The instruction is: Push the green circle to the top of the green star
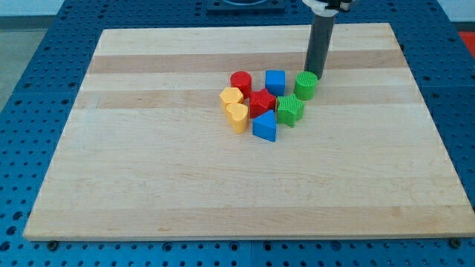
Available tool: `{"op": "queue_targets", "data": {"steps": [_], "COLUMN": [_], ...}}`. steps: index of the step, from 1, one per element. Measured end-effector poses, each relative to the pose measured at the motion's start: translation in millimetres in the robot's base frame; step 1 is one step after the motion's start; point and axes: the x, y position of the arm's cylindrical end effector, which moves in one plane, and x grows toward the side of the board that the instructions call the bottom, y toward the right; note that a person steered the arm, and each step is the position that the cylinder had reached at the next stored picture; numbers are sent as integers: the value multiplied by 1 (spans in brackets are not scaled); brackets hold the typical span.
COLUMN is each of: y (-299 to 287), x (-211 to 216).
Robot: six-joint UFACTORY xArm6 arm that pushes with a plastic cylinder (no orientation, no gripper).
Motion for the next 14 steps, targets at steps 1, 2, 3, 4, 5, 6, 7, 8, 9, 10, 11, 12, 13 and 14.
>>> {"op": "queue_targets", "data": {"steps": [1, 2, 3, 4, 5, 6, 7, 8, 9, 10, 11, 12, 13, 14], "y": [0, 3, 10, 10, 10, 8, 5, -4, -14, -17, -23, -23, -23, -24], "x": [2, 2, 3, 6, 12, 13, 13, 13, 13, 14, 15, 15, 15, 17]}}
